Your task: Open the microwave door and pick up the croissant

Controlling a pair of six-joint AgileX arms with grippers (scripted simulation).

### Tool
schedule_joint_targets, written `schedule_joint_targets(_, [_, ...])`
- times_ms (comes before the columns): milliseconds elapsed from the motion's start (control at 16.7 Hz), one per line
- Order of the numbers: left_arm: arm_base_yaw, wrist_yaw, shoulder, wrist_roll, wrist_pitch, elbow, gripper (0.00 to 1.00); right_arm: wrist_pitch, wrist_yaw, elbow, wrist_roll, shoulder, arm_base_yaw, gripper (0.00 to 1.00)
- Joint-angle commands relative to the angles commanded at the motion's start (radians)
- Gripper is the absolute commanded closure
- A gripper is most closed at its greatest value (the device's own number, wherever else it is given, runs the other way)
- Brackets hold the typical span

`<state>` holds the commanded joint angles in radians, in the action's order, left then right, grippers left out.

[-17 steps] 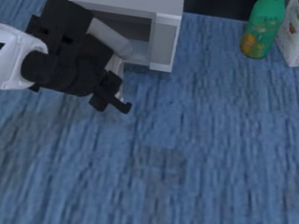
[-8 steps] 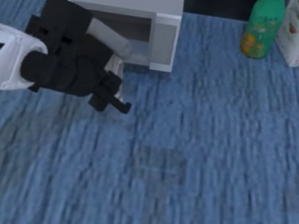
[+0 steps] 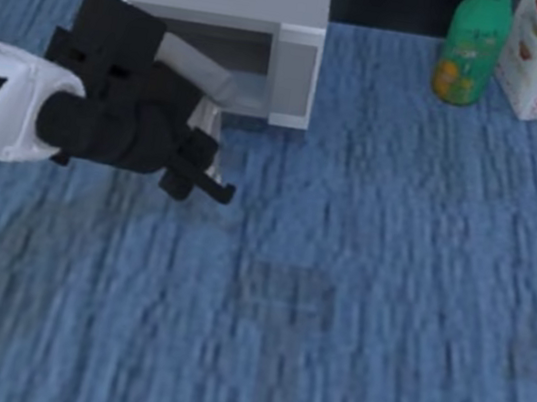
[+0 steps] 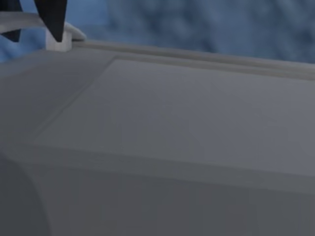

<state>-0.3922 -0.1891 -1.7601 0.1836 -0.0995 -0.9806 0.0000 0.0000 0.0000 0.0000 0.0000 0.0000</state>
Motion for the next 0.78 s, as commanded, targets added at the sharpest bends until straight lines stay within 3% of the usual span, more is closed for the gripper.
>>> schedule_joint_targets(780, [0.036, -0.064, 0.019, 0.08, -0.017, 0.019, 1.0, 0.0, 0.0, 0.0, 0.0, 0.0, 0.0, 0.0])
